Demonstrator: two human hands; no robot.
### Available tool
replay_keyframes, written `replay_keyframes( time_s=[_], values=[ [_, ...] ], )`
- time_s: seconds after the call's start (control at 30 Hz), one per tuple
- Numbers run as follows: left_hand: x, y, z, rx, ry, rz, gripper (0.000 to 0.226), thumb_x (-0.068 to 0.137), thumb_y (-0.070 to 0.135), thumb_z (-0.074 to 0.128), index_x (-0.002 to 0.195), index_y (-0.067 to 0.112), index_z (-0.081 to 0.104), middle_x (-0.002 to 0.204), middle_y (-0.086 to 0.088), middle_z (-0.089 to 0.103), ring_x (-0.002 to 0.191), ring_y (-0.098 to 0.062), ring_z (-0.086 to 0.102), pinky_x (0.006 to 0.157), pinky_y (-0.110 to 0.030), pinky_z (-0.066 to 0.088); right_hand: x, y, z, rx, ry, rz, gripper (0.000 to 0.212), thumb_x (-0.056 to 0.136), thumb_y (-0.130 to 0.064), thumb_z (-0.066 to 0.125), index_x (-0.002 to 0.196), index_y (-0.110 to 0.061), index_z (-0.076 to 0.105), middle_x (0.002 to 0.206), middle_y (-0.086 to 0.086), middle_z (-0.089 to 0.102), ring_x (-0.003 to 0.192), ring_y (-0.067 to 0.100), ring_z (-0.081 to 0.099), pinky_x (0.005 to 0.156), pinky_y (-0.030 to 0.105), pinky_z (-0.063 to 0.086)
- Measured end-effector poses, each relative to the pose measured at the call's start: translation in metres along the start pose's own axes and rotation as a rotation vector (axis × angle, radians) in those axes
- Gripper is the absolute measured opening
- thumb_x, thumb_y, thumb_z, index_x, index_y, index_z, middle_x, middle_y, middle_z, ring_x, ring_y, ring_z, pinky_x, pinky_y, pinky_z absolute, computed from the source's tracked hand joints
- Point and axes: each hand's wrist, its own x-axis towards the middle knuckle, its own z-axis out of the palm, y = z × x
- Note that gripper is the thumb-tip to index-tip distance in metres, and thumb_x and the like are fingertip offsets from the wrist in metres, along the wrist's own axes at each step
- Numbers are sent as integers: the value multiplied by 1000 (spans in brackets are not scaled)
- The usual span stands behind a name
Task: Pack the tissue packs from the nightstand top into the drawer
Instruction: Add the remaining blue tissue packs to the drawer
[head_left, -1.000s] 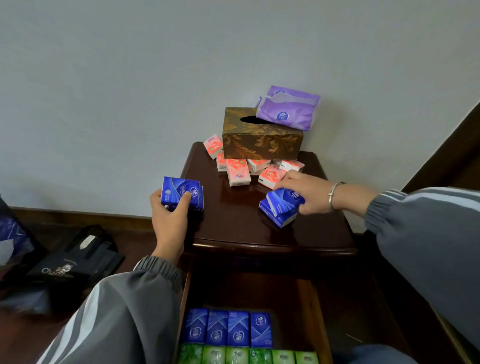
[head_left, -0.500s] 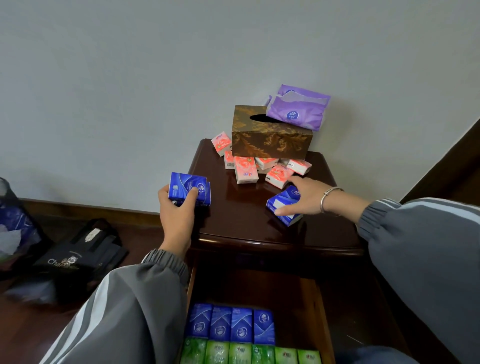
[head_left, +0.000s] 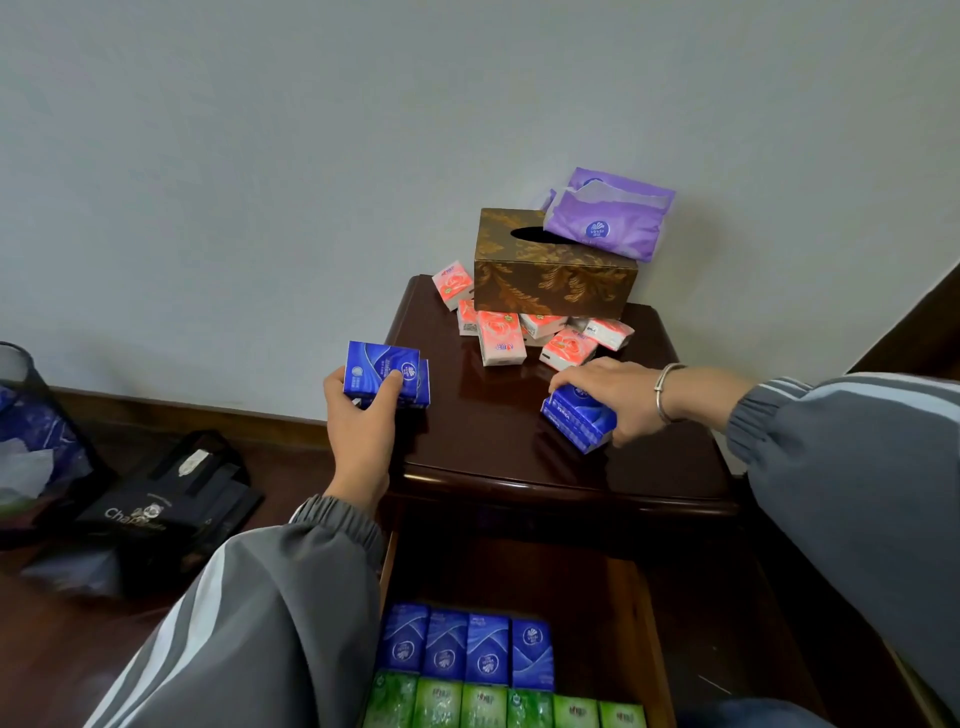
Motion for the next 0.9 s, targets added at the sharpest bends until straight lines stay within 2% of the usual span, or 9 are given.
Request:
replay_keyframes(
  time_s=[0.13, 0.23, 0.37, 0.47, 0.53, 0.63, 0.7, 0.8, 0.9],
  values=[
    [0, 0, 0, 8, 6, 4, 45, 84, 29, 71, 122, 23, 47, 103, 9, 62, 94, -6, 62, 79, -21, 50, 11, -5, -3, -135, -26, 4, 103, 60, -32, 83, 142, -30, 21, 136, 0, 38, 123, 20, 38, 98, 37, 37],
    [-1, 1, 1, 17, 4, 6, 43, 84, 30, 71, 119, 26, 46, 101, 12, 61, 92, -3, 62, 73, -18, 48, 18, -5, 2, -125, 18, -25, 84, 60, -36, 82, 129, -28, 35, 122, -3, 48, 112, 18, 46, 90, 34, 43],
    [-2, 1, -1, 20, -6, 12, 45, 83, 31, 71, 120, 24, 47, 101, 13, 61, 91, -1, 62, 72, -17, 48, 15, -2, 13, -52, 150, -44, 71, 58, -36, 81, 116, -25, 40, 108, -4, 50, 94, 16, 50, 77, 29, 46],
    [-3, 2, -3, 36, -34, 20, 44, 81, 32, 72, 117, 25, 48, 103, 10, 63, 91, -3, 62, 72, -16, 48, -12, -4, 24, 199, 334, -65, 63, 56, -33, 81, 105, -25, 42, 97, -4, 51, 86, 17, 54, 70, 31, 48],
    [-5, 5, -5, 46, -63, 2, 44, 81, 31, 72, 116, 26, 48, 105, 7, 63, 97, -9, 63, 80, -23, 51, -40, -12, 34, 404, 459, -67, 63, 56, -36, 80, 106, -28, 42, 97, -7, 54, 83, 12, 56, 72, 30, 51],
    [-19, 12, -9, -34, -84, -41, 38, 83, 22, 71, 114, 21, 48, 111, -2, 63, 108, -23, 63, 97, -41, 50, -94, -29, 58, 567, 547, -67, 71, 56, -42, 79, 113, -40, 37, 105, -20, 52, 92, 1, 57, 79, 15, 47],
    [-41, 13, -16, -126, -99, -73, 37, 84, 18, 71, 114, 17, 51, 116, -10, 63, 113, -29, 62, 98, -42, 50, -126, -44, 85, 623, 516, -123, 71, 58, -41, 80, 116, -37, 39, 107, -20, 53, 95, 0, 58, 80, 11, 45],
    [-92, 2, -34, -244, -164, -143, 46, 76, 21, 75, 116, 13, 55, 118, -17, 65, 109, -31, 64, 93, -40, 52, -155, -62, 140, 622, 364, -158, 61, 59, -40, 77, 111, -30, 46, 103, -17, 54, 90, 4, 59, 78, 18, 47],
    [-142, -30, -55, -226, -264, -250, 35, 79, 14, 74, 111, 13, 59, 110, -14, 69, 96, -24, 68, 77, -32, 57, -157, -70, 193, 545, 202, -88, 54, 58, -40, 71, 104, -28, 45, 97, -14, 49, 84, 5, 53, 74, 23, 46]
  ],
)
